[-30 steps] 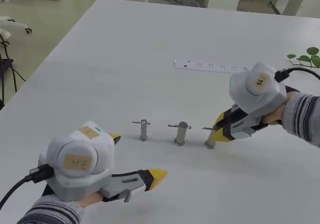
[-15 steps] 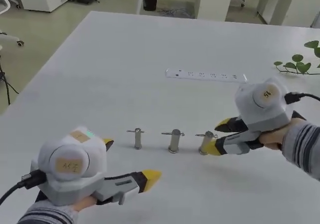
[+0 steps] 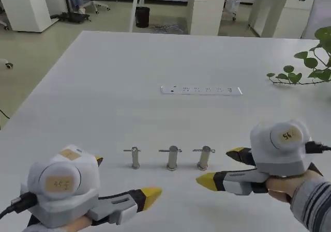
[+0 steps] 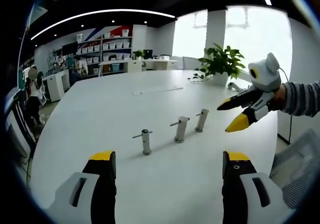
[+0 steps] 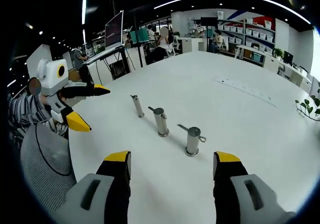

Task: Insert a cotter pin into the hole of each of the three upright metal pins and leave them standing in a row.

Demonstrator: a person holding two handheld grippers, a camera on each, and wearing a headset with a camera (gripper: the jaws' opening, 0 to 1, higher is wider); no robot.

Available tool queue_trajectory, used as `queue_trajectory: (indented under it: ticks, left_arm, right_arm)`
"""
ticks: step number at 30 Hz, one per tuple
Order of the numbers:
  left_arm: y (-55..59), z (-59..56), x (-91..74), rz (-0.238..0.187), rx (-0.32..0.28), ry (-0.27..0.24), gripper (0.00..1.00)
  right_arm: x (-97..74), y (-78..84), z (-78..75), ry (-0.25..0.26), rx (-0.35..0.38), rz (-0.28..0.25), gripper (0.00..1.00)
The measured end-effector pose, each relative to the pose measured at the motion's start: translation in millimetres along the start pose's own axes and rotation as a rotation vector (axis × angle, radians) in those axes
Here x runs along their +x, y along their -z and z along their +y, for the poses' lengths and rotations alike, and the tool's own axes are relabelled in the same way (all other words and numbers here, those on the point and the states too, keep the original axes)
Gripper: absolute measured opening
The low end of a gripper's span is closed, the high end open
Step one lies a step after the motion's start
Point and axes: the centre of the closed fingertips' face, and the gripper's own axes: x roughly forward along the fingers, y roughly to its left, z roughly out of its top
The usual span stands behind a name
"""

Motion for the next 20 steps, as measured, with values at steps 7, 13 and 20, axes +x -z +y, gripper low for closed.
queue_trajectory:
  ticks: [7,13,20]
  left_arm:
    - [4.7,2.7,-2.3,0.000,-0.009,-0.021,0.97]
    - [7.1,2.9,-5.3,0.004,-0.003,-0.027,0.99]
    - [8.0,3.5,-10.1,-0.002,0.034,-0.042,0.99]
  right_arm:
    - [-6.2,12.5,1.7,0.101,-0.001,-0.032,0.64]
    - [-13.7,13.6,9.1,0.122,0.078,-0.096,0.68]
    - [-20.6,17.4,16.3,0.144,0.121,-0.128,0.73]
